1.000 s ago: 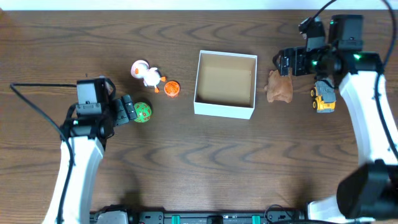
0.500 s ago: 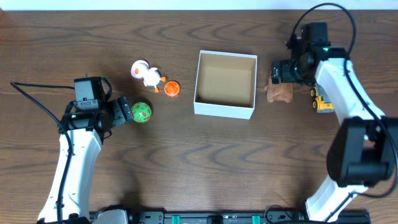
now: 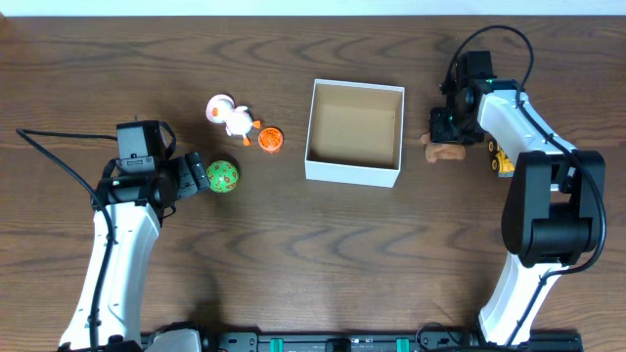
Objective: Pack container
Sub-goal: 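Move the right gripper to the brown plush hamster and grasp it, then carry the hamster into the white box and open the right gripper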
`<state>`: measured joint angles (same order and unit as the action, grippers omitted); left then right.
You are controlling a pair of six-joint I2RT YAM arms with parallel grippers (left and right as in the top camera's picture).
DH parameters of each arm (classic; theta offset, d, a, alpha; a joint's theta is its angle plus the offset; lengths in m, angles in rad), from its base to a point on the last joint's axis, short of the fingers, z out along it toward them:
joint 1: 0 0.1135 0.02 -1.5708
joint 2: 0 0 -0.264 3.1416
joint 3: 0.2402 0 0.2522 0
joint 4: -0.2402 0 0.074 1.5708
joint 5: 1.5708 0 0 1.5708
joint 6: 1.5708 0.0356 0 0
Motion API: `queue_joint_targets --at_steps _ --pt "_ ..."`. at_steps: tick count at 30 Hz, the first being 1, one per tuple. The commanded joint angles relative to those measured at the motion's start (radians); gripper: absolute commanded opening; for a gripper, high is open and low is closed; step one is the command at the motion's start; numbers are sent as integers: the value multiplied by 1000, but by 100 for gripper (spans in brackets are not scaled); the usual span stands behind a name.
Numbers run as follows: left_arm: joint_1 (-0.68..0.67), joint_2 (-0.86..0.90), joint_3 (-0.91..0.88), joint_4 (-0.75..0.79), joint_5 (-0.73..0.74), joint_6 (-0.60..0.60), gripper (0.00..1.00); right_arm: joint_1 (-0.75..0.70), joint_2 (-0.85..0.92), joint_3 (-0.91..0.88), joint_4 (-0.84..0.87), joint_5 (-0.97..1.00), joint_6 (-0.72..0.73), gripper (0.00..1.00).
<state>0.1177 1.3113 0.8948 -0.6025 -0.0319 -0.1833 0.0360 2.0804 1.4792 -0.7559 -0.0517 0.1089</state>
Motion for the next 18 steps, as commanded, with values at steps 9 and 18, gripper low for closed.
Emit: queue_joint_targets --at_steps 9,18 --pt "5 4 20 -3 -2 -5 98 102 -243 181 -129 10 10 1" --pt "5 4 20 -3 -2 -5 98 345 -369 241 -115 85 170 1"
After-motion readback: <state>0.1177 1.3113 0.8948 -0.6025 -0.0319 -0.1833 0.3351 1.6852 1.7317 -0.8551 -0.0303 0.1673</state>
